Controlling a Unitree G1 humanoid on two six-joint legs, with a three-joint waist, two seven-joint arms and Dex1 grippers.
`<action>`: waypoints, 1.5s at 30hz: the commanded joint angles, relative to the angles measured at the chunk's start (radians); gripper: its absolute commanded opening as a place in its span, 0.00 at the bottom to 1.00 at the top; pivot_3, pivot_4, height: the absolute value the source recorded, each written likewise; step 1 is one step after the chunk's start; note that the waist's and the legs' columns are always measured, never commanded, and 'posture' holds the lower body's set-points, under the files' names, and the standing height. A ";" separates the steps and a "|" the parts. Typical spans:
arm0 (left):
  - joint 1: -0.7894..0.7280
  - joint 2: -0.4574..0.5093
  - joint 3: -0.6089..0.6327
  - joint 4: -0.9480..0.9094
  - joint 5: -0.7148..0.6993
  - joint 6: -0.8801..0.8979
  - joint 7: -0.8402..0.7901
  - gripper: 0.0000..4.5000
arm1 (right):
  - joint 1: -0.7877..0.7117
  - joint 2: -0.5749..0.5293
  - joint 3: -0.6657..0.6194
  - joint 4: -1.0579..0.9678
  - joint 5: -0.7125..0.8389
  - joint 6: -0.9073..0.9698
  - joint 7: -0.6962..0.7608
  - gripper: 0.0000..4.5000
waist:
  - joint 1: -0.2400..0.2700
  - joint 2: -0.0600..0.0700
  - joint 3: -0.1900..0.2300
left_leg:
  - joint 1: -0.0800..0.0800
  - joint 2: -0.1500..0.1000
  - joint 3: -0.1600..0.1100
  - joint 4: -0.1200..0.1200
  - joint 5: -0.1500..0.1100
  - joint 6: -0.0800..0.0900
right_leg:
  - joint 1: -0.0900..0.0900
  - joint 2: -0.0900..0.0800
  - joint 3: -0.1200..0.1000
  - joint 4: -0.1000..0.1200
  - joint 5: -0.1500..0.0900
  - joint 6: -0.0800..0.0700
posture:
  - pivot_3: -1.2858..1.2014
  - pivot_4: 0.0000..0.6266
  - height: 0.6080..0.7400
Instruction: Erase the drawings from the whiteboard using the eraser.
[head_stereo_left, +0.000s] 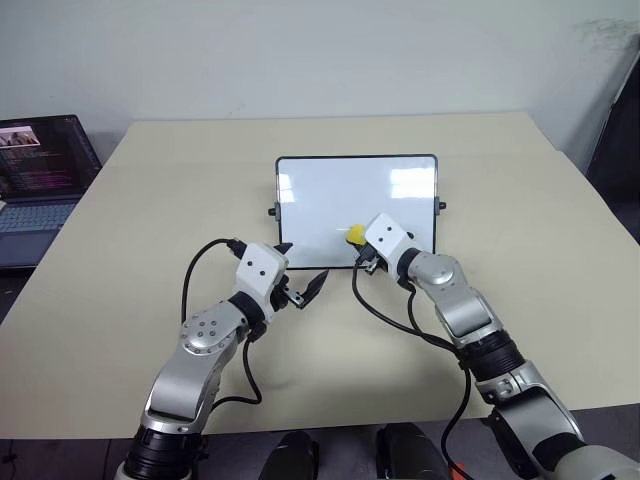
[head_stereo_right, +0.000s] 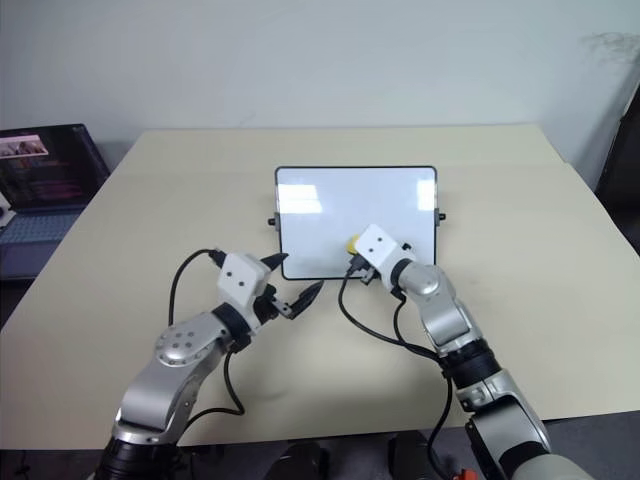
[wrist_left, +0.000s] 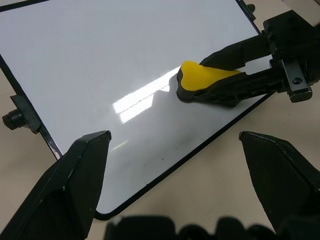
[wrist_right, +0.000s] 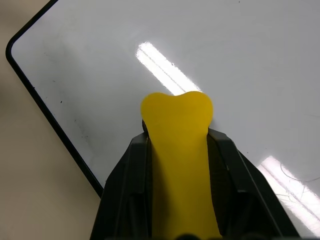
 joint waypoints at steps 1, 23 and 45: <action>-0.004 0.011 0.017 -0.044 -0.004 -0.011 -0.007 1.00 | 0.016 -0.002 -0.033 -0.012 0.023 0.063 -0.002 0.25 | 0.001 0.000 0.000 | 0.000 0.000 0.000 0.000 0.000 0.000 | 0.000 0.000 0.000 0.000 0.000 0.000 | 0.52 0.24 1.00; -0.006 0.068 0.046 -0.297 -0.233 0.182 -0.124 1.00 | 0.229 -0.146 -0.380 -0.678 0.201 0.593 -0.095 0.25 | 0.007 0.000 0.001 | -0.004 0.000 -0.001 -0.003 0.001 -0.002 | -0.001 -0.001 0.000 -0.006 -0.001 0.001 | 0.52 0.24 1.00; -0.097 0.187 -0.131 -0.094 -0.253 0.018 -0.471 1.00 | 0.282 0.003 -0.606 -0.830 0.254 1.125 -0.251 0.25 | 0.003 0.002 0.002 | -0.003 0.000 0.000 -0.005 0.000 0.000 | -0.002 0.000 0.001 -0.006 -0.001 0.001 | 0.52 0.24 1.00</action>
